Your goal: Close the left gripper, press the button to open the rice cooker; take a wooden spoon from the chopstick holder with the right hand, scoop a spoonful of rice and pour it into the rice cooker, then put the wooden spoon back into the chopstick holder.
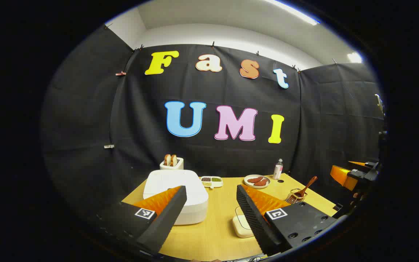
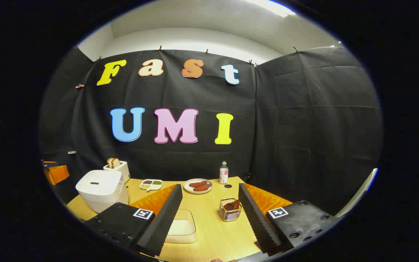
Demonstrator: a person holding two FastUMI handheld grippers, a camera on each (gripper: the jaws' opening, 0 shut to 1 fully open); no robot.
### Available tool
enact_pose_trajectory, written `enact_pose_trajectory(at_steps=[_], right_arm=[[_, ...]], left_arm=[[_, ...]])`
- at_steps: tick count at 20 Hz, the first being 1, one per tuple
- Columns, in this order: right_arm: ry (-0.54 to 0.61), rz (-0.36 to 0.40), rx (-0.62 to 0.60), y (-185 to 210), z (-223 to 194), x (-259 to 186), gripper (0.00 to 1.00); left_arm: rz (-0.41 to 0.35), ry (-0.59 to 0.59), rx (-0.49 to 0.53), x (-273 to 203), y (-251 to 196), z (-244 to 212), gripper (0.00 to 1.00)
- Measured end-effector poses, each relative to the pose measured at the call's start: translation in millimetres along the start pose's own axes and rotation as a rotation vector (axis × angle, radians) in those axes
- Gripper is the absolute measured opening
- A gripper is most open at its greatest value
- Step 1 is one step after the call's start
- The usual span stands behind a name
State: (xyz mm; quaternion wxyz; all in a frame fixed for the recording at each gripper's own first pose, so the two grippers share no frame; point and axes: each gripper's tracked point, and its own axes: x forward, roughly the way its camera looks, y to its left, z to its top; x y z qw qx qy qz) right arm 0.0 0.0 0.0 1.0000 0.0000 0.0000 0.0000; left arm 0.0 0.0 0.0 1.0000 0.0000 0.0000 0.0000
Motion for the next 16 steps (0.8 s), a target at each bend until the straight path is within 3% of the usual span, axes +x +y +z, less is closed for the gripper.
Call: enact_pose_trajectory(at_steps=[16], right_arm=[[0.021, 0.058, -0.010, -1, -1, 29, 0.98]], left_arm=[[0.067, 0.020, -0.015, 18, 3, 0, 0.95]])
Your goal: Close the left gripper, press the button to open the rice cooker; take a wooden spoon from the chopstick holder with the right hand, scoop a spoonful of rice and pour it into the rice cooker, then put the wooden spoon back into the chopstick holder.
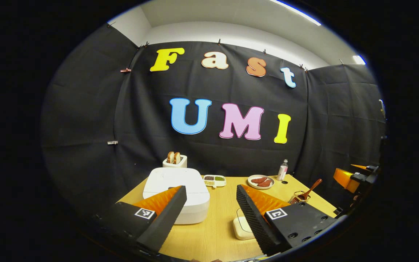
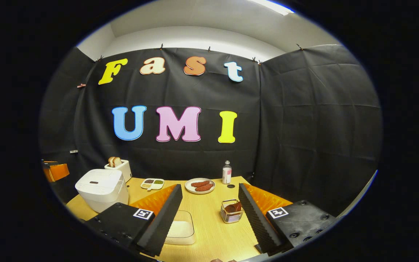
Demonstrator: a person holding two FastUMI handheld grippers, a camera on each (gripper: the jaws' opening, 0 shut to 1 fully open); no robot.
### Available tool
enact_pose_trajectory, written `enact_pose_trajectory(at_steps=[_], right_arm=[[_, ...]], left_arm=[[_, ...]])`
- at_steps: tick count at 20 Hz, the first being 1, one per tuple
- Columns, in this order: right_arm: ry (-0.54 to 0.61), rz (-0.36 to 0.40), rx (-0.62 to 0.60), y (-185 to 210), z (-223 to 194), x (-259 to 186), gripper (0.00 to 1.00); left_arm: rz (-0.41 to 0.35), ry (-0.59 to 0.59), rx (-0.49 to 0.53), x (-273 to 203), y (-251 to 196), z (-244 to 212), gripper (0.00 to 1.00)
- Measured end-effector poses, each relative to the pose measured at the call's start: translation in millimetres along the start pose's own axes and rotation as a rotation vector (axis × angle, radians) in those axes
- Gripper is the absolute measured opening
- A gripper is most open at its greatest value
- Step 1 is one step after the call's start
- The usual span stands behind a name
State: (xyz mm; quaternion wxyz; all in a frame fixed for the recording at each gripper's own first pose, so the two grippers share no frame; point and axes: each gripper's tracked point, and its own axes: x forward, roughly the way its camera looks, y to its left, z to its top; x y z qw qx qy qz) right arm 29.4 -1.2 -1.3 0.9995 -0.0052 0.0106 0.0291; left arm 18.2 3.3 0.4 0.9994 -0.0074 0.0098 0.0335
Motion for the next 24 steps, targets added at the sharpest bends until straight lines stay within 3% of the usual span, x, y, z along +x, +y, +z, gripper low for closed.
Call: enact_pose_trajectory(at_steps=[12, 14, 17, 18, 20, 21, 24], right_arm=[[0.049, 0.110, -0.026, 15, -14, 37, 0.98], [0.035, 0.119, -0.032, 15, -11, 38, 0.98], [0.043, 0.128, -0.036, 15, -17, 39, 0.98], [0.048, 0.130, -0.034, 14, -19, 40, 0.98], [0.048, 0.128, -0.032, 13, -19, 40, 0.98], [0.048, 0.124, -0.033, 11, -19, 40, 0.98], [0.054, 0.114, -0.038, 7, -22, 37, 0.98]], left_arm=[[0.115, 0.019, 0.013, 40, 37, 22, 0.94], [0.107, 0.004, 0.004, 47, 41, 35, 0.84], [0.115, 0.011, 0.008, 64, 56, 39, 0.60], [0.115, 0.015, 0.013, 67, 59, 40, 0.57], [0.114, 0.034, 0.016, 80, 68, 40, 0.42], [0.111, 0.046, 0.010, 84, 71, 39, 0.29], [0.116, 0.061, -0.008, 98, 86, 38, 0.13]])
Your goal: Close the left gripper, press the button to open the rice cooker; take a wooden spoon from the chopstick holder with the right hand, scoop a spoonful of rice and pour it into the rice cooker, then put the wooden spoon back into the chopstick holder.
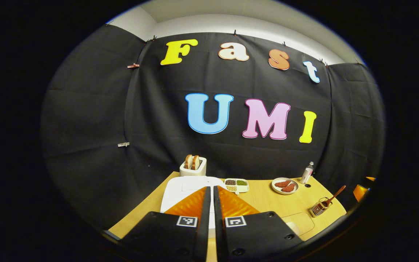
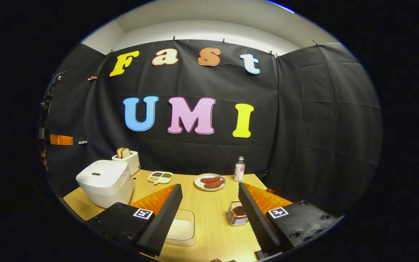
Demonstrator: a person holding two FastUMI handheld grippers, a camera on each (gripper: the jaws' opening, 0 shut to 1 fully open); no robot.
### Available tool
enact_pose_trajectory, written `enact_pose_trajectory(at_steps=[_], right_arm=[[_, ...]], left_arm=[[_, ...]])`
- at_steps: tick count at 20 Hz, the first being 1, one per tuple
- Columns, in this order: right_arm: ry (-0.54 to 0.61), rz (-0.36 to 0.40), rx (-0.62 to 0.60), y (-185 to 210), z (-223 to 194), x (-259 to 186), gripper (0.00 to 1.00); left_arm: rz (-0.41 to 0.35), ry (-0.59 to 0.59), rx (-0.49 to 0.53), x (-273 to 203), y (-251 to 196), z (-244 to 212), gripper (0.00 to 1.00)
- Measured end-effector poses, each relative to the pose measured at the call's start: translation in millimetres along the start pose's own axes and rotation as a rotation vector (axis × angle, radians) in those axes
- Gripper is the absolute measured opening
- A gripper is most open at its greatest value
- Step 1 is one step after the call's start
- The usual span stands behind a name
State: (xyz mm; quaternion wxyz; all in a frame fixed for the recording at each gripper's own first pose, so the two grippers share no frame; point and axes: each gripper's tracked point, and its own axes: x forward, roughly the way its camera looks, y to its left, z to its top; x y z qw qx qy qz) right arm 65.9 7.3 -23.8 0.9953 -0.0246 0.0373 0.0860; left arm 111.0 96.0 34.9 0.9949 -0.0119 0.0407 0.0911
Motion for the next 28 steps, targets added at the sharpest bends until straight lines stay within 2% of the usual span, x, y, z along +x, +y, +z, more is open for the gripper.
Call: enact_pose_trajectory(at_steps=[1, 4, 6, 12, 15, 20, 28], right_arm=[[0.004, -0.006, -0.004, -3, -1, 0, 0.98], [0.027, -0.027, -0.005, -12, -7, -4, 0.98], [0.041, -0.045, 0.001, -18, -11, -5, 0.98], [0.061, -0.088, -0.007, -35, -15, -13, 0.98], [0.072, -0.100, -0.013, -40, -19, -18, 0.98], [0.098, -0.107, -0.008, -43, -26, -25, 0.98], [0.117, -0.130, 0.005, -49, -34, -29, 0.98]], left_arm=[[-0.004, 0.004, -0.021, 6, 2, -1, 0.09], [-0.025, 0.034, -0.094, 27, 6, -6, 0.06], [-0.026, 0.053, -0.094, 45, 12, -10, 0.06], [-0.063, 0.207, -0.132, 95, 16, -58, 0.06], [-0.068, 0.285, -0.103, 114, 19, -92, 0.05], [-0.074, 0.387, -0.091, 133, 18, -131, 0.05], [-0.088, 0.414, -0.119, 133, 23, -148, 0.06]])
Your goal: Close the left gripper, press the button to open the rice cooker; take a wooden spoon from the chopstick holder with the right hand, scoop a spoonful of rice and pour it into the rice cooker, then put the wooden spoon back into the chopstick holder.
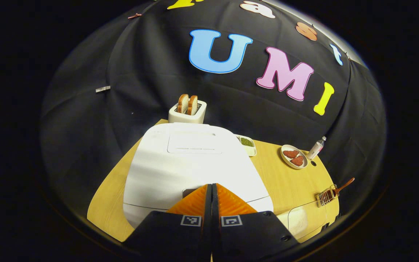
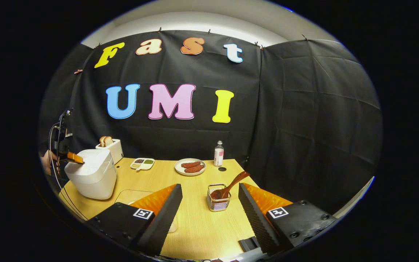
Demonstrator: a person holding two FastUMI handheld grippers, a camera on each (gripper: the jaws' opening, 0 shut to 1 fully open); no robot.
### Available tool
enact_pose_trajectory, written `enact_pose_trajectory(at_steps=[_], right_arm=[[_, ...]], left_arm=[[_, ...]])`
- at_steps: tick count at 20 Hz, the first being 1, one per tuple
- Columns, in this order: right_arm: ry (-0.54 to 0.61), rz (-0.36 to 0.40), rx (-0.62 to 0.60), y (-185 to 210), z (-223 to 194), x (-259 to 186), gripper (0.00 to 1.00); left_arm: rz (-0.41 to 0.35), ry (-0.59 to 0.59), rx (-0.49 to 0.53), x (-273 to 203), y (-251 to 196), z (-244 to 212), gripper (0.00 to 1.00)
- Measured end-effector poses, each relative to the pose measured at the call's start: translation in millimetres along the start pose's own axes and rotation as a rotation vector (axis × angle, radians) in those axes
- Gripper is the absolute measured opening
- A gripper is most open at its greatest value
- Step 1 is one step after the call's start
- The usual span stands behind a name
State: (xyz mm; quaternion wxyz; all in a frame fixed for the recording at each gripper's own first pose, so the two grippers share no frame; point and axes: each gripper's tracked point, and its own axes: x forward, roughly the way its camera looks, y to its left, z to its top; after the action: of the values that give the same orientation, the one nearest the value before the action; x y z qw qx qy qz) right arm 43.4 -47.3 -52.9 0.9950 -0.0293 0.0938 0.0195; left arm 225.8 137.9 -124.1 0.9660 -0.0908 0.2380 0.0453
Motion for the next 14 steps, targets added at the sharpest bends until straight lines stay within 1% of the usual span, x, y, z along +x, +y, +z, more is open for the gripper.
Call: enact_pose_trajectory(at_steps=[3, 6, 10, 11, 14], right_arm=[[0.002, 0.014, -0.002, 5, -1, 0, 0.98], [-0.005, 0.033, -0.012, 10, 0, -2, 0.98], [-0.014, 0.043, -0.002, 11, 3, -5, 0.98], [-0.016, 0.042, 0.003, 11, 3, -6, 0.98], [-0.023, 0.042, 0.002, 10, 4, -10, 0.98]], left_arm=[[-0.008, 0.024, -0.020, 3, 2, -7, 0.06], [-0.016, 0.026, -0.038, 3, 2, -5, 0.07], [-0.004, 0.024, -0.010, 1, 0, -2, 0.07], [0.002, -0.013, 0.007, -5, -2, 10, 0.06], [0.021, -0.204, 0.063, -36, -10, 66, 0.06]])
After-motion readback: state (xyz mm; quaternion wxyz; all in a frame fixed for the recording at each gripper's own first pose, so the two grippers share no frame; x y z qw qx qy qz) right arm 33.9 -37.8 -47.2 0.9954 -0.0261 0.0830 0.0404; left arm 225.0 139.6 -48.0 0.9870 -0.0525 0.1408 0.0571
